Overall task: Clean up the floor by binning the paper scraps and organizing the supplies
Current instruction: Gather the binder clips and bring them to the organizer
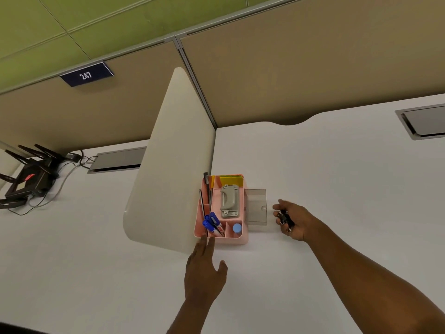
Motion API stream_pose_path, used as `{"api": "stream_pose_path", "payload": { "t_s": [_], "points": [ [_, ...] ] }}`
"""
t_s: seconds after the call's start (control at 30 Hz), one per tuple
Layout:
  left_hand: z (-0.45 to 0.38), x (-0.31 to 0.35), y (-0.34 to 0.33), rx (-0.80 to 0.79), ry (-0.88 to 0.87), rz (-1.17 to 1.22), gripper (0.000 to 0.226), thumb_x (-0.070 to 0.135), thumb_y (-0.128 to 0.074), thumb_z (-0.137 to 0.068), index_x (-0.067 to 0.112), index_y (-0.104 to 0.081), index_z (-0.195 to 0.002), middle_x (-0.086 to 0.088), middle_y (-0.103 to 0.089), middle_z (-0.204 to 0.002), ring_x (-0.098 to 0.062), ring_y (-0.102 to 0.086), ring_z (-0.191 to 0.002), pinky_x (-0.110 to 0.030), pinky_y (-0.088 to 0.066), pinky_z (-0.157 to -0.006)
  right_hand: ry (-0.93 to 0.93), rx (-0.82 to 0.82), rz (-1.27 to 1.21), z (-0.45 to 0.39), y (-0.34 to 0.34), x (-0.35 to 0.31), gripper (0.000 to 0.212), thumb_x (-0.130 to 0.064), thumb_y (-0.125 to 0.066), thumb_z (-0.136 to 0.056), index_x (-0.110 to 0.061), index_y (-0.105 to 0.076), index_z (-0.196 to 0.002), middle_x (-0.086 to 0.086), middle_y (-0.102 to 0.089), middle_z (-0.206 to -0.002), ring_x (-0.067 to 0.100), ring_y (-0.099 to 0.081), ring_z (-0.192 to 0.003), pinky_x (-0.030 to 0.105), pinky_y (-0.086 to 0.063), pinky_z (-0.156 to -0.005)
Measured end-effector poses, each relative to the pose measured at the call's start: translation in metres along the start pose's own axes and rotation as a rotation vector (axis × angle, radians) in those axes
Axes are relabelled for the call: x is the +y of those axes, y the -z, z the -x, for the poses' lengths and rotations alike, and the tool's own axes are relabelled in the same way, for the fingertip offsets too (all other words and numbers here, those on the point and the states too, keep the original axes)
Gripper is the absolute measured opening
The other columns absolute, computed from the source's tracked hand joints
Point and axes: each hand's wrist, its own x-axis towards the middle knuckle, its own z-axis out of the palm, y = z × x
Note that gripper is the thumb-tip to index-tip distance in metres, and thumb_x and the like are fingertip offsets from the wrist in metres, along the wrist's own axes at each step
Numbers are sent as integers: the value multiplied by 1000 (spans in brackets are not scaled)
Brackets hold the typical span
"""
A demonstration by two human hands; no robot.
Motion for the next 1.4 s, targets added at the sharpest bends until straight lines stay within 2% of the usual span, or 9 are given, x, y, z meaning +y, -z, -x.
{"api": "stream_pose_path", "payload": {
  "t_s": [0.2, 0.33, 0.5, 0.67, 0.83, 0.97, 1.07, 1.2, 1.4],
  "points": [
    [0, -1, -2, -1, 15, 10, 76, 48, -54, -90, 32, -14, -153, 12, -9, -161, -11, -17, -148, -31, -20, -118, 99, -162, -572, 24, -33, -10, 28, -28, -51, -94, -4, -65, -90, 15, -68, -83, 25, -66, -80, 33, -58, -72],
    [-2, -1, -2, -8, 20, 9, 76, 49, -55, -90, 33, -15, -153, 11, -11, -161, -12, -19, -147, -32, -21, -117, 187, -169, -531, 33, -58, -8, 32, -29, -44, -97, -7, -64, -110, 13, -68, -109, 25, -64, -101, 34, -46, -96],
    [-3, -1, -1, -3, 19, 16, 77, 49, -56, -89, 33, -16, -153, 11, -14, -161, -11, -21, -147, -30, -22, -117, 295, -146, -419, 35, -75, -9, 40, -29, -38, -101, -4, -59, -124, 11, -62, -119, 15, -59, -87, 26, -46, -78],
    [-2, -1, -2, 9, 12, 29, 76, 48, -57, -89, 32, -17, -152, 11, -14, -161, -11, -23, -146, -30, -24, -116, 387, -154, -263, 33, -76, -11, 45, -32, -30, -103, -6, -53, -132, 9, -56, -136, 18, -47, -129, 31, -22, -118],
    [-2, -1, -2, 19, 7, 32, 75, 47, -56, -90, 32, -18, -153, 12, -13, -161, -10, -23, -146, -30, -24, -116, 475, -155, -305, 32, -64, -15, 44, -33, -33, -103, -5, -54, -129, 9, -62, -126, 19, -57, -119, 28, -37, -107],
    [-1, -1, -2, 24, 8, 49, 73, 45, -57, -91, 32, -20, -152, 10, -16, -161, -11, -22, -146, -30, -24, -117, 538, 345, -33, 26, -54, -8, 22, -23, -46, -95, -16, -65, -103, 1, -65, -101, 19, -59, -93, 33, -45, -90],
    [-1, -1, -2, 31, 4, 54, 72, 44, -57, -91, 31, -21, -151, 10, -17, -160, -10, -23, -146, -29, -23, -116, 548, 546, 354, 23, -57, 17, 22, -23, -37, -94, -25, -50, -76, 0, -47, -90, 20, -41, -84, 33, -34, -78],
    [-2, 1, -1, 22, 17, 38, 72, 46, -57, -91, 32, -21, -152, 10, -18, -160, -11, -23, -146, -30, -24, -116, 600, 552, 447, 26, -75, 55, 37, -32, -43, -100, -13, -49, -131, 7, -49, -134, 26, -53, -116, 32, -38, -93],
    [-1, 1, 1, 17, 17, 35, 72, 46, -57, -90, 32, -22, -151, 11, -18, -160, -10, -24, -145, -30, -25, -116, 680, 546, 700, 28, -88, 65, 41, -28, -47, -99, -18, -41, -139, 8, -39, -150, 27, -39, -136, 43, -40, -105]
  ]
}}
